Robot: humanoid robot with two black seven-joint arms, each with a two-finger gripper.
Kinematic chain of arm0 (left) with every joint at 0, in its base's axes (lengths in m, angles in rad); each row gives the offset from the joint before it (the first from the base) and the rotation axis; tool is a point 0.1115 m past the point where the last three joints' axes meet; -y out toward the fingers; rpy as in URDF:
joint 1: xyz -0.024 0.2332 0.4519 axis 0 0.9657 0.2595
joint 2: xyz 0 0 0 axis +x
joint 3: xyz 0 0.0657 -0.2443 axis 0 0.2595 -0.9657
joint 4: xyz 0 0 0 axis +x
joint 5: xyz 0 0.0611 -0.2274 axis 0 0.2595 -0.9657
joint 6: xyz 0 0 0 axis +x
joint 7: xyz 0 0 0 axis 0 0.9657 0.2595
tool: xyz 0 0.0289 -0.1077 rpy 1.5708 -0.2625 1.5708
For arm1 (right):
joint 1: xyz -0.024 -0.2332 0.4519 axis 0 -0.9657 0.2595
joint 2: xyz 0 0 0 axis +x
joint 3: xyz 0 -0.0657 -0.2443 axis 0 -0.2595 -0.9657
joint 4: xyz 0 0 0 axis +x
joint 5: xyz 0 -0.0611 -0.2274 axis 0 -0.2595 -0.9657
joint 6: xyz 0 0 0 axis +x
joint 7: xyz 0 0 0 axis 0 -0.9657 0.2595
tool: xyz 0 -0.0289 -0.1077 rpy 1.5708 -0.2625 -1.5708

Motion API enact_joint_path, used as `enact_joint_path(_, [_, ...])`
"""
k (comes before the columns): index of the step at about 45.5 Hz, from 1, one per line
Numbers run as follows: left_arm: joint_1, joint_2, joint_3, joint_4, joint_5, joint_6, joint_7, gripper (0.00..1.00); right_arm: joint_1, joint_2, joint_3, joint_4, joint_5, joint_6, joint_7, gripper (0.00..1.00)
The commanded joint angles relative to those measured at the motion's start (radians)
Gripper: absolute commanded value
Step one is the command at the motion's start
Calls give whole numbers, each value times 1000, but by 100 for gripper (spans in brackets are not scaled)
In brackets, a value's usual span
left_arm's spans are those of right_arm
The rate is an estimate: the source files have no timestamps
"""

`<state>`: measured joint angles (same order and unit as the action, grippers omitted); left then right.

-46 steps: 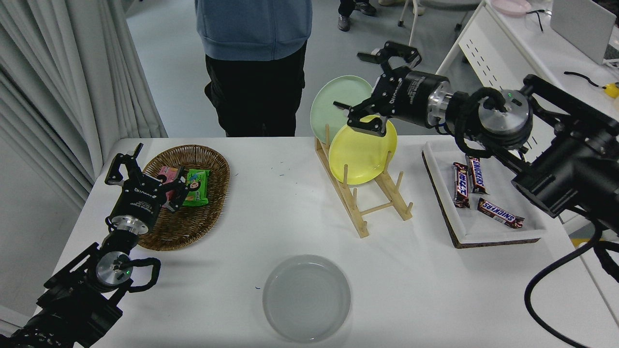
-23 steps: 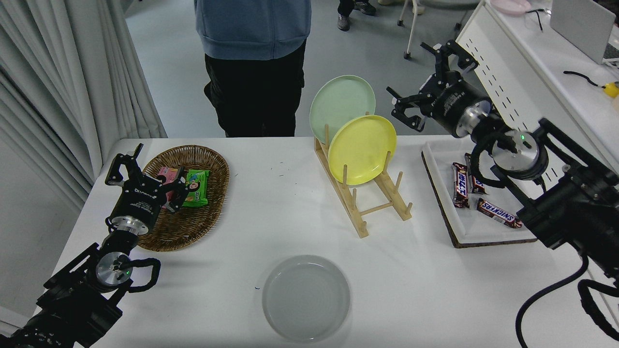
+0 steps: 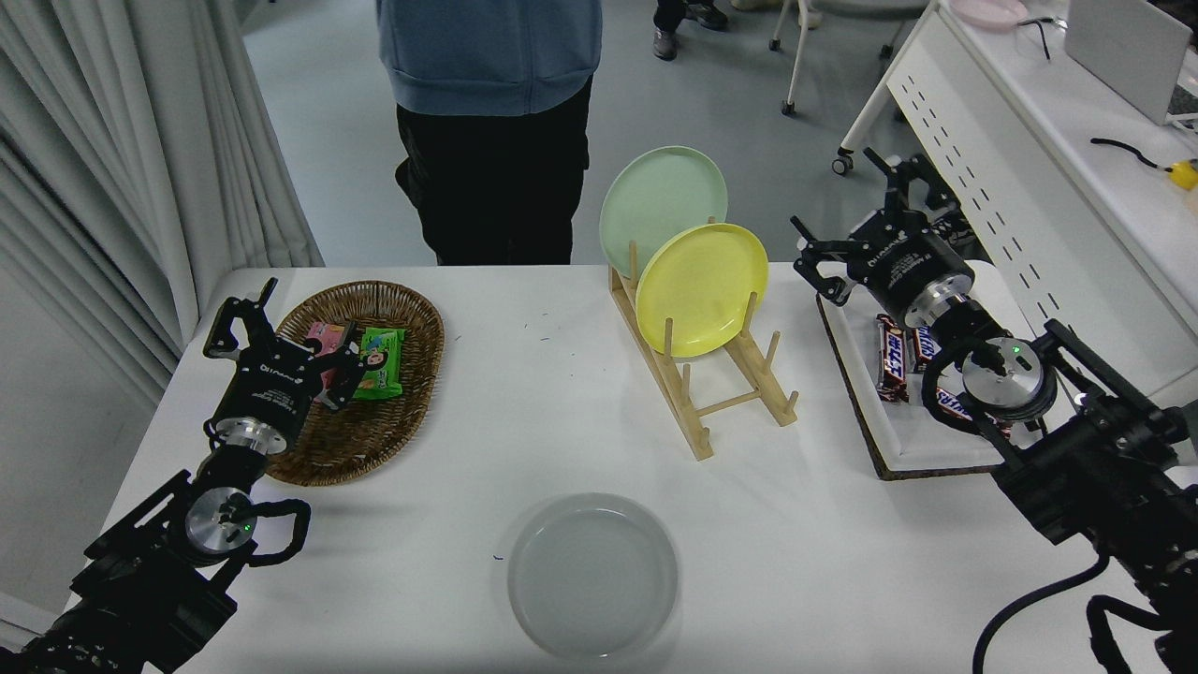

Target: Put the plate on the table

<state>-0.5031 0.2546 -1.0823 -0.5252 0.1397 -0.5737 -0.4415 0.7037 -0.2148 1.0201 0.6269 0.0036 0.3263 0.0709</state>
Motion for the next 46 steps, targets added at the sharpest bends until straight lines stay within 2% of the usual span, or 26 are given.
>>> enact_joint_path(1, [0,0,1,1,0,0,0,100,-38,58,87,-148,-1,72,17,100])
enact_joint_path(16, [0,0,-1,1,0,0,0,100,-44,72,147,-168,-16,74,60,100])
enact_joint_path(26, [0,0,1,1,0,0,0,100,-12,71,135,-274,-28,76,102,100])
enact_joint_path(46, [0,0,1,-1,0,0,0,100,-6,86,-15,-285,-31,37,113,100])
